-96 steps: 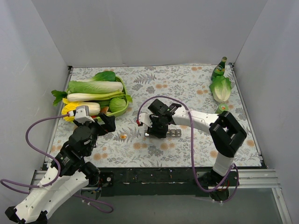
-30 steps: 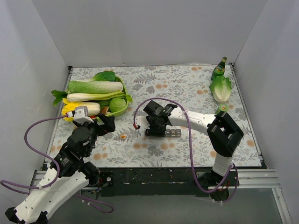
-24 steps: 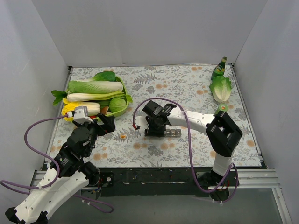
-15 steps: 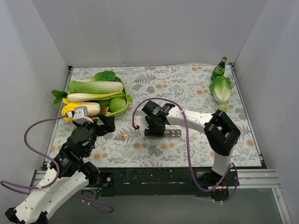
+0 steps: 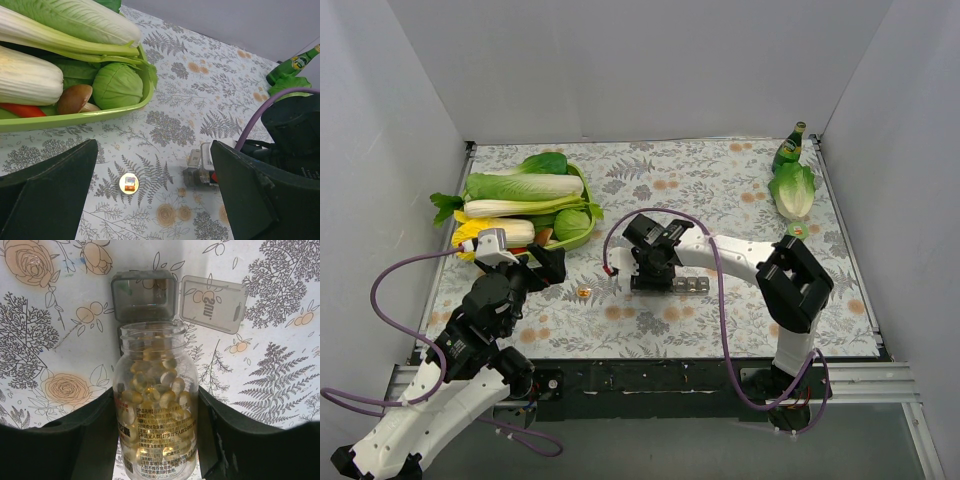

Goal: Sort the pills into containers

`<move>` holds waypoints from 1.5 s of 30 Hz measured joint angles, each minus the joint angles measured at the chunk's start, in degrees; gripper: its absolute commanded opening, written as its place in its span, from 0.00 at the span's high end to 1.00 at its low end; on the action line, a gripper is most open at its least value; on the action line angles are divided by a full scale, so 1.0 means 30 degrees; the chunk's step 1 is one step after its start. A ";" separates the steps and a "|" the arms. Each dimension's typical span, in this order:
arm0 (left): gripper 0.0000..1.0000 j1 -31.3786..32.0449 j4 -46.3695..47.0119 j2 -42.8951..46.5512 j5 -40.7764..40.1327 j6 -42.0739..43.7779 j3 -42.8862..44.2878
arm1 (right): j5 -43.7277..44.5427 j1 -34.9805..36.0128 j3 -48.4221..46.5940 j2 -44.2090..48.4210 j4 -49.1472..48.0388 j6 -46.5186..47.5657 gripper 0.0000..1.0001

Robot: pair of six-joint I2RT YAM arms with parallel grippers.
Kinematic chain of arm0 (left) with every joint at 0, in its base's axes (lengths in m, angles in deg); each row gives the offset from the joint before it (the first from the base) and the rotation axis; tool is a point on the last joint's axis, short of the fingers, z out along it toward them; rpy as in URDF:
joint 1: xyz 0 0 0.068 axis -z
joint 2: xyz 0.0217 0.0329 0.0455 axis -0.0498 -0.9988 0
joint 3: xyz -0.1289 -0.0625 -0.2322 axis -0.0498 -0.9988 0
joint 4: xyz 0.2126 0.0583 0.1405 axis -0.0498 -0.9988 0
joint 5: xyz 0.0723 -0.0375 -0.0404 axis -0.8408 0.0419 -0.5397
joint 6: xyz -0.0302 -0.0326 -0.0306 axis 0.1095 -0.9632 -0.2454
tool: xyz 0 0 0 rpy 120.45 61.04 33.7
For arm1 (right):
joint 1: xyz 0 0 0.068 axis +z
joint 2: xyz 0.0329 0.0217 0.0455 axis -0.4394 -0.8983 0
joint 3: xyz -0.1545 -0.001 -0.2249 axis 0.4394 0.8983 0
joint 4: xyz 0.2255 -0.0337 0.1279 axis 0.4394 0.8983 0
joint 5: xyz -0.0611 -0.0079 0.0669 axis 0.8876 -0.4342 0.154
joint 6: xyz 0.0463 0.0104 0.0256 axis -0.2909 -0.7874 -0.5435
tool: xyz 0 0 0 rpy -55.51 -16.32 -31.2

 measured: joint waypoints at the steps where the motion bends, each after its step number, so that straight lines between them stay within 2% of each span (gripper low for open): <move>1: 0.02 0.0000 0.0007 0.0015 0.0000 0.0000 0.0000 | 0.0066 0.0000 -0.0087 -0.0036 0.0066 0.0000 0.85; 45: 0.02 0.0000 0.0022 0.0080 0.0233 0.0000 -0.0073 | 0.0495 0.0168 -0.1494 -0.1086 0.1239 0.0546 0.85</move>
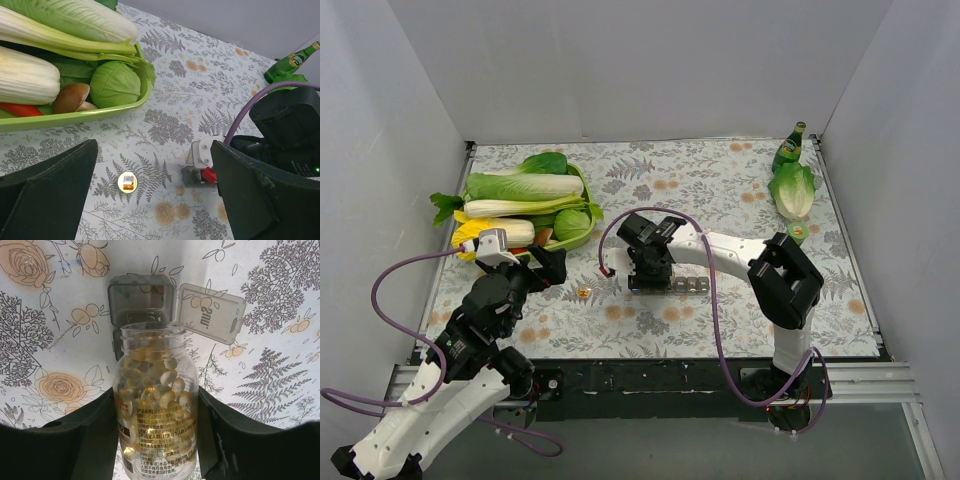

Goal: Sort the pills into containers

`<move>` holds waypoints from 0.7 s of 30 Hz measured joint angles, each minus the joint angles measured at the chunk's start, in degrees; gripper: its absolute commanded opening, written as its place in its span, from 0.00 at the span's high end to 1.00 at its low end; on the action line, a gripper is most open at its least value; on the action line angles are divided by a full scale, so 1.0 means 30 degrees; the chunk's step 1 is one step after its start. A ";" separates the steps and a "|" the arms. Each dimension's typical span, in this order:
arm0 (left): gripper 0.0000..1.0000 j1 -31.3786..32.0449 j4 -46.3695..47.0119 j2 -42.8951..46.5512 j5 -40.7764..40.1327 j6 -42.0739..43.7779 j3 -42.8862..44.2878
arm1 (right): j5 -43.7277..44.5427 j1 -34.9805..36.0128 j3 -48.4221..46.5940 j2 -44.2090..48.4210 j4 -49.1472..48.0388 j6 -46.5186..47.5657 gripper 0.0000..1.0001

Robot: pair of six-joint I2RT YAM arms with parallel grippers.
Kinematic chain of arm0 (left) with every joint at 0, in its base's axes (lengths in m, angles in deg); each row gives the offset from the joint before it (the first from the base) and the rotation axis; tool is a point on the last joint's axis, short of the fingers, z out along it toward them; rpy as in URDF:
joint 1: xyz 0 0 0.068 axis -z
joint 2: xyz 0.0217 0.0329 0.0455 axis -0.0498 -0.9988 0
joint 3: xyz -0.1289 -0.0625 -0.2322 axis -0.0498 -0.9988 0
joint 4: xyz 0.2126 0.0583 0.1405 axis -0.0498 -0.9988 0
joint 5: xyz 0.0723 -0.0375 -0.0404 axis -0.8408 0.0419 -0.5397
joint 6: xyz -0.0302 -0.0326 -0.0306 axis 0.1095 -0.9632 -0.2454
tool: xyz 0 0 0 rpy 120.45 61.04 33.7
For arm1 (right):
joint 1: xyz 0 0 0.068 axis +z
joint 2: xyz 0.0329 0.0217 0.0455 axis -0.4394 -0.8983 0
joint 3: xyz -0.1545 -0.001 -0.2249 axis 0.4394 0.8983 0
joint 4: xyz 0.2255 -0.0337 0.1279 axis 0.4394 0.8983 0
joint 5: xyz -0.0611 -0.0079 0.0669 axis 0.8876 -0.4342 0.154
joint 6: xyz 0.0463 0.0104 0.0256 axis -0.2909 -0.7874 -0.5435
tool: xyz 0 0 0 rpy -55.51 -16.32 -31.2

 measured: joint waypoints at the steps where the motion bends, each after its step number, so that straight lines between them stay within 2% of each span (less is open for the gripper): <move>1: 0.02 0.0000 0.0000 0.0007 0.0015 0.0000 0.0000 | 0.0015 0.0015 -0.0015 0.0000 0.0007 0.0015 0.85; 21: 0.02 0.0000 -0.0007 0.0211 0.0102 -0.0058 -0.0022 | 0.0219 0.0095 -0.0699 -0.0459 0.0619 0.0342 0.83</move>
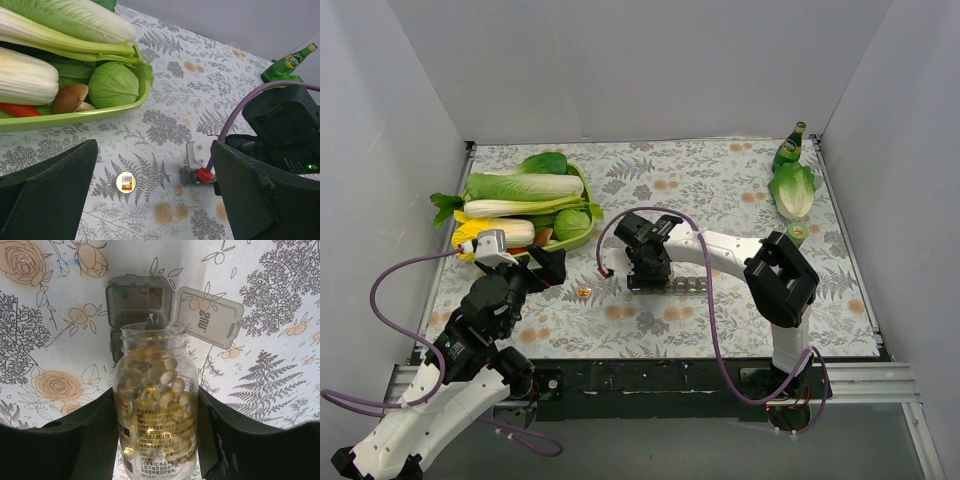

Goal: Sort the pills into containers

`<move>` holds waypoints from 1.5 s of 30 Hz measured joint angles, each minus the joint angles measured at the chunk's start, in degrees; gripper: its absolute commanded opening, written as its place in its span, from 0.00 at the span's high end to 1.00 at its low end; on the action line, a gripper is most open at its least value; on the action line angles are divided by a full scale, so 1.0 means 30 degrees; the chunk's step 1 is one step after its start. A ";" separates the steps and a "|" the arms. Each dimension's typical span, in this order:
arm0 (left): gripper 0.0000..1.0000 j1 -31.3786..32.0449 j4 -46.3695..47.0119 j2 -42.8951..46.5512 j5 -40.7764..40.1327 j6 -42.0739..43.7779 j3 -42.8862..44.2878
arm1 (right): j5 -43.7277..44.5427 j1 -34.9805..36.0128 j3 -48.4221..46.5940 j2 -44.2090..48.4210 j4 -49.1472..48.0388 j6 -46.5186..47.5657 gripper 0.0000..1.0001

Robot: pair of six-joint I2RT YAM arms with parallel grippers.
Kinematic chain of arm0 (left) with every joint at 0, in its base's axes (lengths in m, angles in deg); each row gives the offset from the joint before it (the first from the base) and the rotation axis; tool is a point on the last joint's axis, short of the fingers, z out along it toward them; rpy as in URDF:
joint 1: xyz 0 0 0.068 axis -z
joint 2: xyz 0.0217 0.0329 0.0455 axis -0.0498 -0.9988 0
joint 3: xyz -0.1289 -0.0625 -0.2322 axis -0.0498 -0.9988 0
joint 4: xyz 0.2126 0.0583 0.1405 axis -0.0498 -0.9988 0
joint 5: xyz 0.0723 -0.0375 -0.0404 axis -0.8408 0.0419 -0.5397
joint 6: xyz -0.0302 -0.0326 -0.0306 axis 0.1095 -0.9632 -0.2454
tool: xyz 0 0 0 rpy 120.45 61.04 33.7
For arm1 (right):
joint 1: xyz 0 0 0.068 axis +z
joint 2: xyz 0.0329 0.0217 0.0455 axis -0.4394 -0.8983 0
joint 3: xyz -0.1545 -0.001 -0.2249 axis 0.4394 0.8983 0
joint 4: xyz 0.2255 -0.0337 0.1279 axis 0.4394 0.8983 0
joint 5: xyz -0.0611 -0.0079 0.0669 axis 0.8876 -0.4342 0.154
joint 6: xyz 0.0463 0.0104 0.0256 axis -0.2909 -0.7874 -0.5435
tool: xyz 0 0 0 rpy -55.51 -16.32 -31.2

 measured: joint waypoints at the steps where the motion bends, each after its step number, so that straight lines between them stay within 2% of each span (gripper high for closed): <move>1: 0.02 0.0000 -0.0007 0.0007 0.0000 0.0000 0.0000 | 0.0007 0.0007 -0.0044 -0.0044 0.0036 0.0044 0.83; 45: 0.02 0.0000 0.0000 0.0015 0.0007 0.0000 0.0000 | 0.1224 0.0612 -0.0838 -0.0539 0.0940 0.0648 0.83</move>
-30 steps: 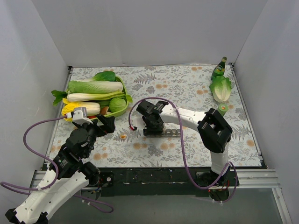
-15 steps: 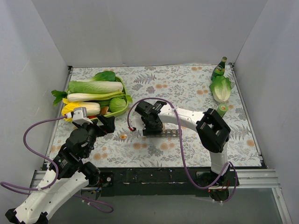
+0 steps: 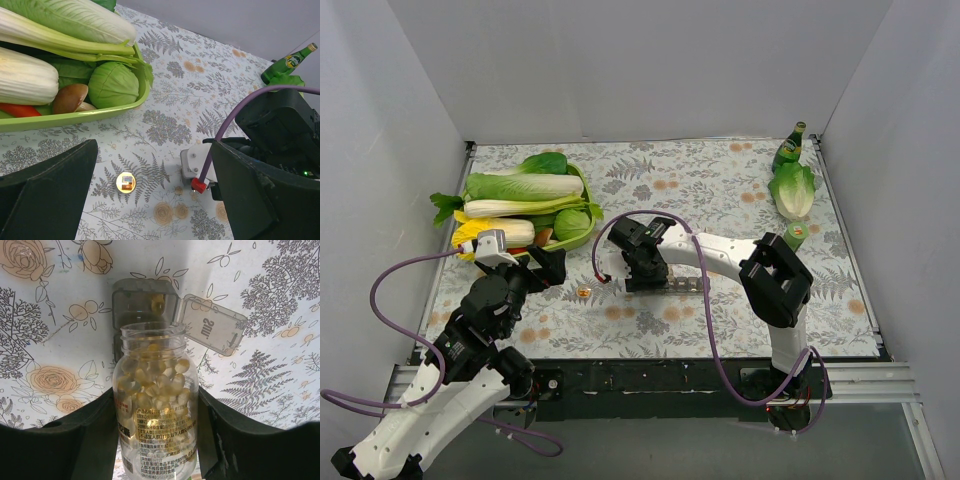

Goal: Sort the pills into containers

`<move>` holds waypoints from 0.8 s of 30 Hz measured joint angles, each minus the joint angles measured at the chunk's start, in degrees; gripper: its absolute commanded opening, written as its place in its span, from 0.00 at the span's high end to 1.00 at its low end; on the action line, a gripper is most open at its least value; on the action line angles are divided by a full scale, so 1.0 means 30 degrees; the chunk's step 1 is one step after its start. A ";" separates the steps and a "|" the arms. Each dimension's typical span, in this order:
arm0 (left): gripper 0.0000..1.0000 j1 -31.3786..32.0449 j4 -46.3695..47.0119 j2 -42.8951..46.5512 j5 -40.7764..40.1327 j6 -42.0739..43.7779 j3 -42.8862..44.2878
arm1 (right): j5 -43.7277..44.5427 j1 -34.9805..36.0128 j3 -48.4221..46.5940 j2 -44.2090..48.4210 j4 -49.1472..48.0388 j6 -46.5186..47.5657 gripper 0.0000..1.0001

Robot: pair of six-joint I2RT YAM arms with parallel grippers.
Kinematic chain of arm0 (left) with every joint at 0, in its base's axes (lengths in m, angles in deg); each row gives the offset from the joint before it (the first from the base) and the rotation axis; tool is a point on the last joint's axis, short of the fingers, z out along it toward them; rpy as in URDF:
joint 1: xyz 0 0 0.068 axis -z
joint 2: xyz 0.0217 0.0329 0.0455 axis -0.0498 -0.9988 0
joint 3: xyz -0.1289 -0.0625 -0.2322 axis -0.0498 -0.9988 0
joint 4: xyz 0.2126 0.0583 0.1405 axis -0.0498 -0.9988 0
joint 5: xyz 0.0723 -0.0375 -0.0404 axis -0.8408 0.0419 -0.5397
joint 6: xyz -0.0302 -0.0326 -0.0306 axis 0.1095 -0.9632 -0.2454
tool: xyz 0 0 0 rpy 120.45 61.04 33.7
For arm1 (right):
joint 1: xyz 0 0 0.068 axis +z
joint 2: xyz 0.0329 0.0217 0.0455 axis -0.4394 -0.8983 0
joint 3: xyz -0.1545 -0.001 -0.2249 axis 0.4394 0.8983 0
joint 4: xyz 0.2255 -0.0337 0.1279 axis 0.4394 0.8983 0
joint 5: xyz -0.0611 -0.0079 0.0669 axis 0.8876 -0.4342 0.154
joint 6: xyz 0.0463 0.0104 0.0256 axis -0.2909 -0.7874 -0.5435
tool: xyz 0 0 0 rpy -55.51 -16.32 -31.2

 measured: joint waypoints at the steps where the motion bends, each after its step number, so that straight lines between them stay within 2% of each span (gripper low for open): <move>1: 0.02 0.0000 0.0000 0.0000 0.0000 0.0000 0.0000 | 0.0000 0.0000 0.0000 0.0000 0.0000 0.0000 0.84; 24: 0.02 0.0000 -0.0007 0.0102 0.0000 -0.0007 0.0000 | -0.0692 -0.0051 0.0000 0.0000 -0.0138 -0.0095 0.85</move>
